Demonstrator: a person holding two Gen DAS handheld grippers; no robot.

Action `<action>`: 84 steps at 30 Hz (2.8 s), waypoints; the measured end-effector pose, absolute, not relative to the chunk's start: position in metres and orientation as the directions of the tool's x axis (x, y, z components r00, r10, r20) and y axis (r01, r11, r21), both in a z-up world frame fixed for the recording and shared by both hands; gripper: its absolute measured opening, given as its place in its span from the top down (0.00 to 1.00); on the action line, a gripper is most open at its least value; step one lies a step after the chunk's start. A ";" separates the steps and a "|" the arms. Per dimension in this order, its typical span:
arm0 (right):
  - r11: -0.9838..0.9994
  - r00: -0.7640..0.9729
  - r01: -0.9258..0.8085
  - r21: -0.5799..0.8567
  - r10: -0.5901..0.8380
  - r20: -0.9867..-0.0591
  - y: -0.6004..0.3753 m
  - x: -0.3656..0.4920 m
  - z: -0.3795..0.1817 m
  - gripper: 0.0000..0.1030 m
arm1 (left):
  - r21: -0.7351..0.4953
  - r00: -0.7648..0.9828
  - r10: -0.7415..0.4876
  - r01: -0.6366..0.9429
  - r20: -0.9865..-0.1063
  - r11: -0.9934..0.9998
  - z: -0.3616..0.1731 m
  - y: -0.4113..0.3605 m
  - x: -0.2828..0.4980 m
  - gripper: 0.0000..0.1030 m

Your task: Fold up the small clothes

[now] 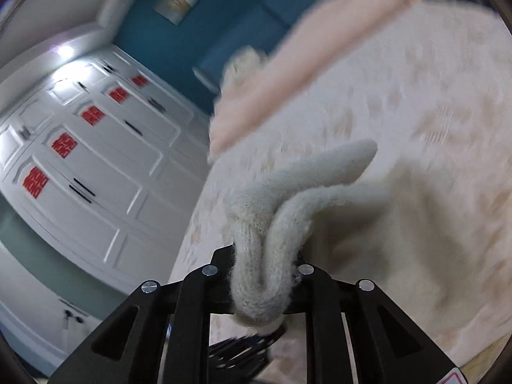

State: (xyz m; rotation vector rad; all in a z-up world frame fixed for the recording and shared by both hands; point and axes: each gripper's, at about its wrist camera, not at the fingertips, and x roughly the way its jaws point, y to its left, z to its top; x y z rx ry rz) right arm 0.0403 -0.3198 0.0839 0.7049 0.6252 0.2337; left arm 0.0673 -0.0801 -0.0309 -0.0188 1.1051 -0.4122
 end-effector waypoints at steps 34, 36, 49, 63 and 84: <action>0.980 0.450 0.031 0.196 0.161 -0.878 -0.254 0.086 -0.048 0.78 | -0.118 0.454 -0.234 0.269 -0.860 0.956 0.001 -0.064 0.033 0.48; 0.981 0.461 0.029 0.190 0.156 -0.874 -0.248 0.086 -0.025 0.78 | -0.128 0.451 -0.241 0.267 -0.859 0.955 0.001 -0.060 0.032 0.47; 0.972 0.420 -0.099 0.214 0.235 -0.876 -0.201 0.114 -0.017 0.80 | -0.113 0.468 -0.231 0.267 -0.853 0.957 0.003 -0.057 0.029 0.46; 0.868 0.461 0.291 0.404 0.243 -0.854 -0.386 0.156 -0.035 0.91 | -0.168 0.459 -0.282 0.274 -0.842 0.947 0.013 -0.082 0.052 0.36; 0.919 0.552 0.200 0.339 0.180 -0.814 -0.364 0.053 -0.001 0.90 | -0.174 0.399 -0.284 0.290 -0.872 0.941 -0.007 -0.110 0.066 0.36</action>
